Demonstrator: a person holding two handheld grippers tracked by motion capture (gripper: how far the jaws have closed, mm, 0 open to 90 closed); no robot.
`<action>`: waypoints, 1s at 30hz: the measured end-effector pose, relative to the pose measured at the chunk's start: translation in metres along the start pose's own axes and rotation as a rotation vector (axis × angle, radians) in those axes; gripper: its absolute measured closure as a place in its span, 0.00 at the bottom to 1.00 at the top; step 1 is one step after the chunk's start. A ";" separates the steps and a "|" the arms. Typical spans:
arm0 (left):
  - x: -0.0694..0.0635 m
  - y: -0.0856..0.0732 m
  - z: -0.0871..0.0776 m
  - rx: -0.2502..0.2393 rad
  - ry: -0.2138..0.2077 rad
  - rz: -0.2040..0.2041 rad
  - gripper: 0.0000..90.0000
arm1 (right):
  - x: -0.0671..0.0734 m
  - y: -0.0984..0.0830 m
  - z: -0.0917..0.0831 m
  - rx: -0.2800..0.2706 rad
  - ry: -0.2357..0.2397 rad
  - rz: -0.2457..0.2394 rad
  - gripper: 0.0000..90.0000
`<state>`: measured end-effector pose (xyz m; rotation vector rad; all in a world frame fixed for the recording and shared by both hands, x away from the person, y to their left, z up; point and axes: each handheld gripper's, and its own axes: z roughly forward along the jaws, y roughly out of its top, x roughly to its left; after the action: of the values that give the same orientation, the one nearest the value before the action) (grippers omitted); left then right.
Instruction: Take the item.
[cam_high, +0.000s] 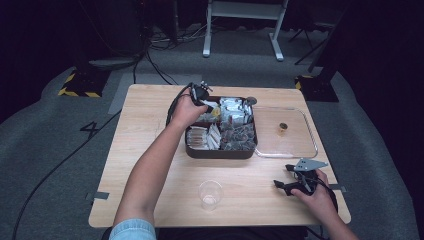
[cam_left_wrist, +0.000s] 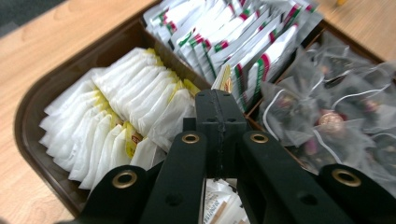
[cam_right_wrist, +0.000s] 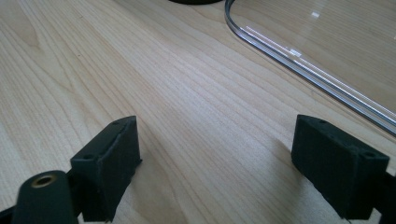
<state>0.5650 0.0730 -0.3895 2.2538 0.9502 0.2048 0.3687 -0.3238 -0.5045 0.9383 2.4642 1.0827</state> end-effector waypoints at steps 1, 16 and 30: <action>0.000 0.000 0.000 0.000 0.000 0.000 1.00 | 0.000 0.000 0.000 0.000 0.000 0.000 0.17; -0.031 -0.002 -0.054 -0.080 -0.004 0.062 1.00 | 0.000 0.000 0.000 0.000 0.000 -0.001 0.17; -0.067 -0.025 -0.110 -0.142 -0.064 0.148 1.00 | 0.000 0.000 0.000 0.000 0.000 -0.001 0.17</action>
<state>0.4605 0.0979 -0.3147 2.1864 0.7133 0.2559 0.3687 -0.3238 -0.5045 0.9367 2.4640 1.0825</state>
